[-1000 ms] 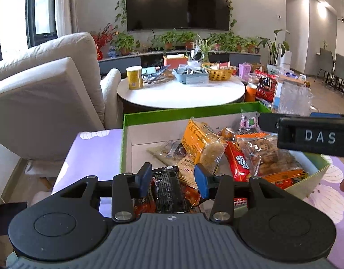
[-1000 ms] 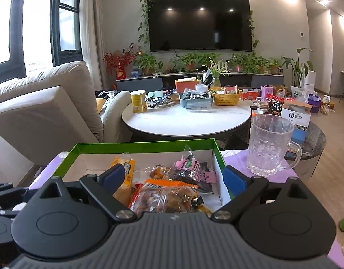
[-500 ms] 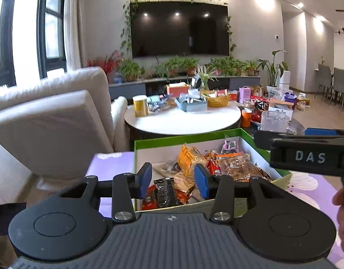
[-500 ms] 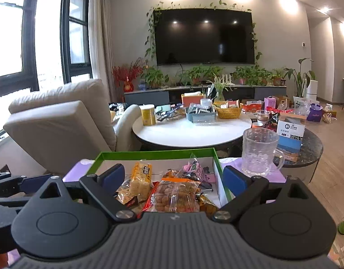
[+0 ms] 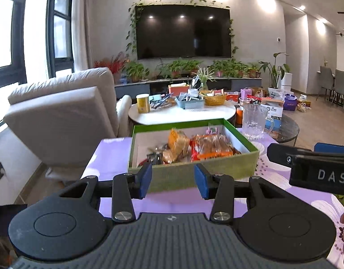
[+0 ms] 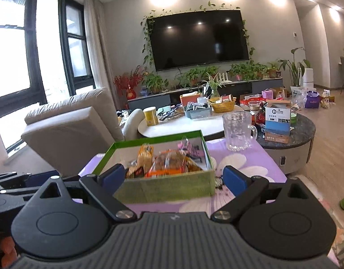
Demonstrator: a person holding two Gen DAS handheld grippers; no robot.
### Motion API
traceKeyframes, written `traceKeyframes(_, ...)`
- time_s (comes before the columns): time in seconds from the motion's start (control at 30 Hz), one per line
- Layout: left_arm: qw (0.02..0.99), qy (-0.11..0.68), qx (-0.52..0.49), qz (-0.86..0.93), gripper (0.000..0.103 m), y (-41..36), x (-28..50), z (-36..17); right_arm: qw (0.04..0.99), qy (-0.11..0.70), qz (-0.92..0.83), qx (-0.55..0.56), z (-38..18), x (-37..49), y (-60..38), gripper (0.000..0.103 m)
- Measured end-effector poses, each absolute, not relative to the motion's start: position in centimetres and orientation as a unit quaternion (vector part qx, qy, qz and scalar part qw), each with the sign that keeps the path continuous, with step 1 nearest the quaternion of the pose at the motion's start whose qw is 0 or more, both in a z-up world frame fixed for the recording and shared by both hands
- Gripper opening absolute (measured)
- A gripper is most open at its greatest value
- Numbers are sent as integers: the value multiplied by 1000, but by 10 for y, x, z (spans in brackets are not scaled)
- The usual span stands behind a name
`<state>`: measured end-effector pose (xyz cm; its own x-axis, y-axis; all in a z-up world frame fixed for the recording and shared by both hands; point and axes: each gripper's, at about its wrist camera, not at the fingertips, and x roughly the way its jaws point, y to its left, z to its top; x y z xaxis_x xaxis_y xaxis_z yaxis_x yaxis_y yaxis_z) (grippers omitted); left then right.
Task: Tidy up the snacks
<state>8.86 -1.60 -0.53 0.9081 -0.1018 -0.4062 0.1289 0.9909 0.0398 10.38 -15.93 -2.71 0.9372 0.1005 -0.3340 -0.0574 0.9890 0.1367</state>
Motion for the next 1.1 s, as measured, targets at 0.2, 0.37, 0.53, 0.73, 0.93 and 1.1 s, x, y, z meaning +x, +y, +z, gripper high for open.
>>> traceKeyframes(0.2, 973, 222, 35, -47, 40, -14, 70, -9, 983, 169, 54, 46, -30, 88, -154, 59)
traceKeyframes(0.37, 973, 225, 28, -40, 40, -8, 59, -10, 984, 164, 61, 41, -33, 77, -149, 59)
traceKeyframes(0.53, 973, 228, 22, -36, 40, -3, 53, -11, 984, 160, 65, 31, -35, 66, -145, 59)
traceKeyframes(0.73, 972, 232, 23, -34, 40, -2, 52, -14, 984, 161, 67, 30, -38, 64, -145, 59)
traceKeyframes(0.93, 971, 235, 22, -34, 40, -2, 54, -15, 984, 165, 60, 35, -41, 61, -146, 59)
traceKeyframes(1.1, 971, 236, 24, -34, 40, -2, 54, -16, 983, 168, 60, 39, -43, 60, -147, 59)
